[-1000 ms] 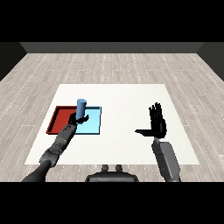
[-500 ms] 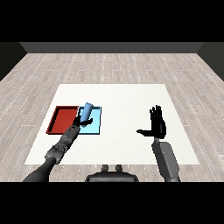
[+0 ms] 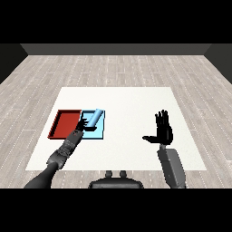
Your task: Pick the blue can and put it in the blue box
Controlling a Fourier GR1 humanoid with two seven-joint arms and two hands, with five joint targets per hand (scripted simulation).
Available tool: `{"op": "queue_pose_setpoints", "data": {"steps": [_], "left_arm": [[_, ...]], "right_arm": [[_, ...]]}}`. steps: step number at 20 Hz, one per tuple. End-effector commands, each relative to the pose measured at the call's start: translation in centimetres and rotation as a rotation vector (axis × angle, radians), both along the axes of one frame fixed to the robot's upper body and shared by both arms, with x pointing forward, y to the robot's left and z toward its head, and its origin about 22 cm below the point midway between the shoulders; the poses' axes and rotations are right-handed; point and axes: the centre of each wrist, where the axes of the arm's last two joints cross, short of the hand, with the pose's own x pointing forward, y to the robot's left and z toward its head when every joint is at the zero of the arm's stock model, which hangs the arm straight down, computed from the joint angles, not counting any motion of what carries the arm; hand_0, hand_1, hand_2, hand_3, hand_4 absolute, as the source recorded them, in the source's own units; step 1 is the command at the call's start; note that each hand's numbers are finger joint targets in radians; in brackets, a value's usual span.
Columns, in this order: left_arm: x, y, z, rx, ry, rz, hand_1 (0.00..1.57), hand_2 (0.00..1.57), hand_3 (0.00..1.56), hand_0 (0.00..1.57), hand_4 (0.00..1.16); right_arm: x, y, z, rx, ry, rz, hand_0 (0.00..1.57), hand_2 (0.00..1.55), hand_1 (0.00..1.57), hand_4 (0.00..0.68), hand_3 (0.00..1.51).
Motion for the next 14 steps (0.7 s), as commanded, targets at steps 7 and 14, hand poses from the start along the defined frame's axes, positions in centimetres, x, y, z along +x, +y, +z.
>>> {"op": "queue_pose_setpoints", "data": {"steps": [7,14], "left_arm": [[1.0,-0.7,1.6,0.018,-0.500,0.189,0.00,0.00,0.00,0.00,0.00],[0.4,-1.9,3.2,-0.204,-0.882,-0.115,0.00,0.00,0.00,0.00,0.00]], "right_arm": [[0.3,-0.4,0.6,0.018,-0.018,0.016,0.00,0.00,0.00,0.000,0.00],[0.1,0.6,0.7,-0.016,0.011,0.034,0.00,0.00,0.00,0.000,0.00]]}}
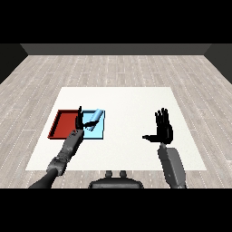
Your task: Pick the blue can and put it in the blue box
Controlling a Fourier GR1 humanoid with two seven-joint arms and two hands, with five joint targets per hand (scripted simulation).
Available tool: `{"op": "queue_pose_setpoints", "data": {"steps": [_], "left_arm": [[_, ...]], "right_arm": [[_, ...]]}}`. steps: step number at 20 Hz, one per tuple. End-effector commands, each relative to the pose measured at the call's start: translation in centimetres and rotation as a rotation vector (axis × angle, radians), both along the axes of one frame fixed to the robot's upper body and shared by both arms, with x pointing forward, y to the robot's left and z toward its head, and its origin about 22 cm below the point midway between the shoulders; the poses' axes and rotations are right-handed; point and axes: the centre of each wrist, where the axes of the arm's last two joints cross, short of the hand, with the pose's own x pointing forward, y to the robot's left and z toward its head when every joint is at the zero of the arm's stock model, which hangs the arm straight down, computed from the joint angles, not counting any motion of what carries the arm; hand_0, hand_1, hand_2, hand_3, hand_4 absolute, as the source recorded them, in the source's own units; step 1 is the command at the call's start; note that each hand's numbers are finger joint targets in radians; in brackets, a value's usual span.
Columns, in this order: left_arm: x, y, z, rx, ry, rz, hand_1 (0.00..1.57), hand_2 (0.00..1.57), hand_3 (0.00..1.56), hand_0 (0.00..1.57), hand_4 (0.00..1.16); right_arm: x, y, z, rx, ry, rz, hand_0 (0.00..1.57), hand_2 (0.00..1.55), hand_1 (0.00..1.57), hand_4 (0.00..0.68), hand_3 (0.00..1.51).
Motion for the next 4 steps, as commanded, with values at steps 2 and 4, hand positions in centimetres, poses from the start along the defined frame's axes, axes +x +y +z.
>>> {"op": "queue_pose_setpoints", "data": {"steps": [2,4], "left_arm": [[-1.8,-1.2,0.2,-0.103,-0.281,-0.184,0.00,0.00,0.00,0.00,0.00],[-3.3,0.1,0.1,-0.134,-0.320,-0.235,0.00,0.00,0.00,0.00,0.00]], "right_arm": [[-0.4,0.8,-0.6,-0.047,0.030,-0.008,0.00,0.00,0.00,0.000,0.00],[-0.3,-0.5,-0.7,-0.060,0.036,-0.005,0.00,0.00,0.00,0.000,0.00]]}}
